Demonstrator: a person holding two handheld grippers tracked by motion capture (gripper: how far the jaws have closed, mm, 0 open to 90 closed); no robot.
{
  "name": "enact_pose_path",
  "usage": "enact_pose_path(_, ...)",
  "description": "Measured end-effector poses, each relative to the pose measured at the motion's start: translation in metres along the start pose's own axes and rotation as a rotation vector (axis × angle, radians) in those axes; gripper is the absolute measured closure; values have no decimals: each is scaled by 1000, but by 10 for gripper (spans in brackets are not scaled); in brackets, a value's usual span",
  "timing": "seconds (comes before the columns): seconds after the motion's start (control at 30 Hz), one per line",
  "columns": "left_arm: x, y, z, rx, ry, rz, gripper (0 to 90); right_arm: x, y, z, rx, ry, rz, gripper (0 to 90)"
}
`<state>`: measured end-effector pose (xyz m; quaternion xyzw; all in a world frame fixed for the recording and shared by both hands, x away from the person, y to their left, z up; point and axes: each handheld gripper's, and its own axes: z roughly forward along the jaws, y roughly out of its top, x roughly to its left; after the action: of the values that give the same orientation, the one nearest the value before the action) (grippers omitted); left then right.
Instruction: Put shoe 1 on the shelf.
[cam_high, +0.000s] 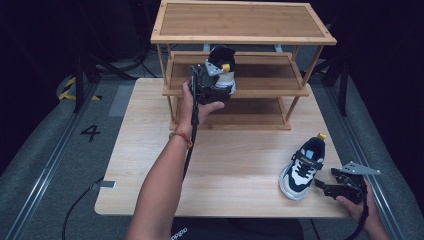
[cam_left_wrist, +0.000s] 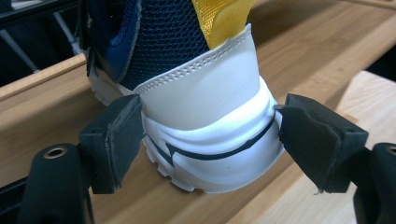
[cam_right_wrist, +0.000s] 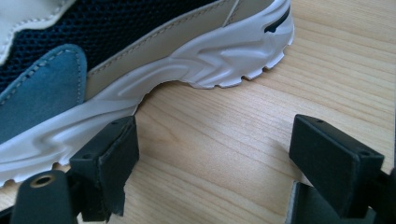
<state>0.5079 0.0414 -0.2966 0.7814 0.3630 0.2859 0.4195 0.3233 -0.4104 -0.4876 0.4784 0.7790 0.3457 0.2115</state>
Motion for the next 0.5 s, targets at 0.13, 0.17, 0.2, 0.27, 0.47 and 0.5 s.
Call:
enact_pose_path(0.13,0,3,8,7,14,2,207,0,0,0,0,0,0,161)
enact_pose_path(0.17,1,3,10,4,13,-10,202,0,0,0,0,0,0,161)
enact_pose_path(0.2,2,2,10,8,5,-7,190,0,0,0,0,0,0,161)
enact_pose_path(0.27,2,0,10,5,-5,-24,209,0,0,0,0,0,0,162)
enact_pose_path(0.47,-2,-16,-19,11,-38,52,202,0,0,0,1,7,-1,162)
enact_pose_path(0.5,-2,-16,-19,11,-38,52,198,0,0,0,1,7,-1,162)
